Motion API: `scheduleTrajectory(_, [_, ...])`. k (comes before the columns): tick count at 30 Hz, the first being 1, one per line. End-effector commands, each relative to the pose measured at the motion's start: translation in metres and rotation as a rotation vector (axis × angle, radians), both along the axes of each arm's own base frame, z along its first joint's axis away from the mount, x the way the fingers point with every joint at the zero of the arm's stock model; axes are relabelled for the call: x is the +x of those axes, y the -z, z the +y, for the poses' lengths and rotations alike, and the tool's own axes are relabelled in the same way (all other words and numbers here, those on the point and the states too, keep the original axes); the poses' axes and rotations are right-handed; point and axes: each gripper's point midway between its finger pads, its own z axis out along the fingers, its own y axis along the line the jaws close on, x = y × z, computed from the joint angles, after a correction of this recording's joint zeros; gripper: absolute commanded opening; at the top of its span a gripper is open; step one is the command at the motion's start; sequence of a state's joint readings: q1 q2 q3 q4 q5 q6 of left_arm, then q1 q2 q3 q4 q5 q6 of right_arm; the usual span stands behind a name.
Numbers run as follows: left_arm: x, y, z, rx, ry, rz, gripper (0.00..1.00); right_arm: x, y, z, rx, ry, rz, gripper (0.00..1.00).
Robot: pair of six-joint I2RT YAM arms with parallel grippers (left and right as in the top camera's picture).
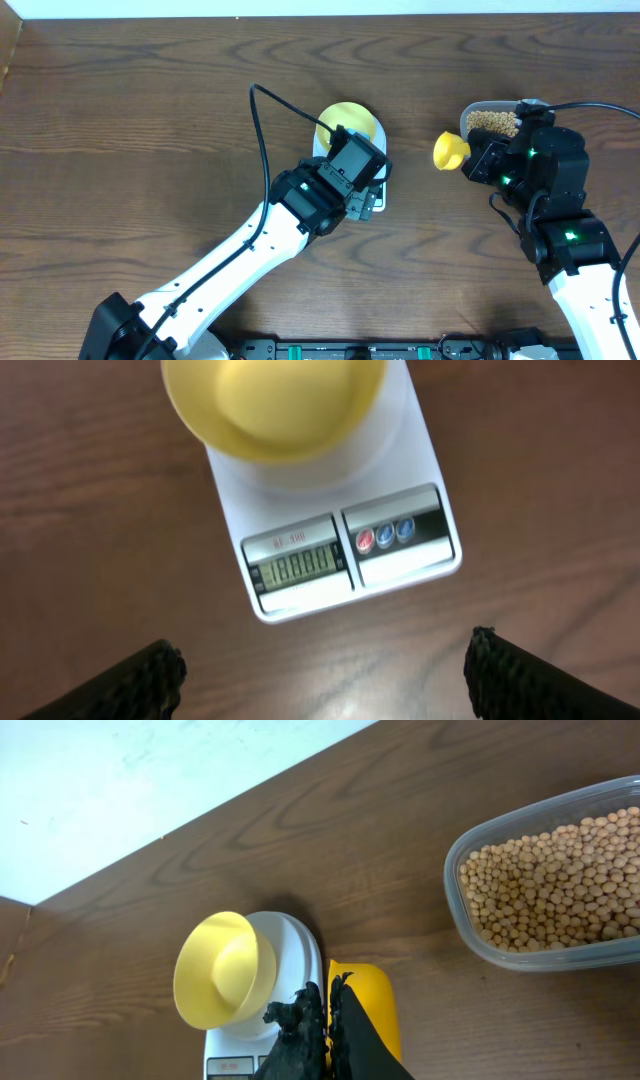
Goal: Scoop item into bowl and weigh 50g on scale
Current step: 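Lift the left gripper back from the scale to the left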
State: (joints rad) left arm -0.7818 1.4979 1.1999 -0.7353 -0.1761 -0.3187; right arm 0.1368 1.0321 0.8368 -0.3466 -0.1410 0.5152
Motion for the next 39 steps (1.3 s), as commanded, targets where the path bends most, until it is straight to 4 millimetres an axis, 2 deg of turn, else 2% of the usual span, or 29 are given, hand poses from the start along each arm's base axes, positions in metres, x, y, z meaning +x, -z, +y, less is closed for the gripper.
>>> scheduleTrajectory(1, [-0.009,0.0,-0.002,-0.003,0.053,0.033,0.91,0.001,-0.007,-0.003,0.001,0.014,-0.017,0.01])
scheduleTrajectory(7, [-0.01,0.001,-0.001,0.004,0.053,0.04,0.91,0.002,-0.008,-0.004,-0.001,0.018,-0.02,0.01])
scheduleTrajectory(11, [-0.01,0.001,-0.001,0.004,0.053,0.04,0.91,0.004,-0.008,-0.011,-0.022,0.056,-0.026,0.01])
scheduleTrajectory(17, [-0.01,0.001,-0.001,0.005,0.053,0.041,0.91,0.009,-0.016,-0.014,-0.026,0.073,-0.063,0.01])
scheduleTrajectory(20, [-0.01,0.001,-0.001,0.005,0.053,0.041,0.91,0.004,-0.009,-0.008,-0.013,0.04,-0.031,0.01])
scheduleTrajectory(26, [-0.01,0.001,-0.001,0.004,0.053,0.04,0.91,-0.009,0.01,-0.009,-0.025,0.036,0.063,0.01])
scheduleTrajectory(39, [-0.009,0.001,0.001,0.027,0.094,0.033,0.91,-0.006,0.007,-0.012,-0.042,0.047,0.044,0.01])
